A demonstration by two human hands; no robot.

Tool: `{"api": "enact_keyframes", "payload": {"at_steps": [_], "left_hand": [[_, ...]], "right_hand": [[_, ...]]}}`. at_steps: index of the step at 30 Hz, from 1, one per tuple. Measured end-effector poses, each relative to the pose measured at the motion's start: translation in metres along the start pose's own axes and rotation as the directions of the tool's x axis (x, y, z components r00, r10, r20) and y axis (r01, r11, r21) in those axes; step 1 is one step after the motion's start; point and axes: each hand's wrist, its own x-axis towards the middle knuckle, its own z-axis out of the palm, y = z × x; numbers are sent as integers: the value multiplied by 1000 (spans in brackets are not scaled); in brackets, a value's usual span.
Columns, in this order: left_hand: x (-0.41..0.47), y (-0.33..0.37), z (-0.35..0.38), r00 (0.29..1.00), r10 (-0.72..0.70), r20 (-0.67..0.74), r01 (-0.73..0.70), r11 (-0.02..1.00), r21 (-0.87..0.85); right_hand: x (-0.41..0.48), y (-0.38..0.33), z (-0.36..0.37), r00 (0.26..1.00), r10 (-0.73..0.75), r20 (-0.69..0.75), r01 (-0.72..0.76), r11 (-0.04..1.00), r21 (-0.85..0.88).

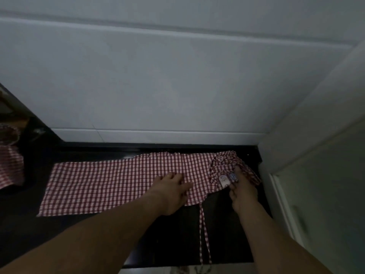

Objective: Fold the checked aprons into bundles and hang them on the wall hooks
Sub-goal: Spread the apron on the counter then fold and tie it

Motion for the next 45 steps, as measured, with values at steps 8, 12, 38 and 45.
{"api": "enact_keyframes", "payload": {"at_steps": [8, 12, 38, 45], "left_hand": [[13, -1, -9, 999, -27, 23, 26, 999, 30], [9, 0, 4, 1000, -12, -9, 12, 1000, 10], [-17, -105, 24, 800, -599, -36, 51, 127, -991], [-46, -93, 23, 530, -467, -708, 81, 859, -506]], "right_hand": [[25, -2, 26, 987, 36, 154, -8, 984, -178], [22, -1, 27, 982, 93, 166, -65, 985, -162], [-83, 100, 93, 553, -133, 822, 717, -426, -551], [-75, 115, 93, 609, -67, 790, 683, -462, -566]]}}
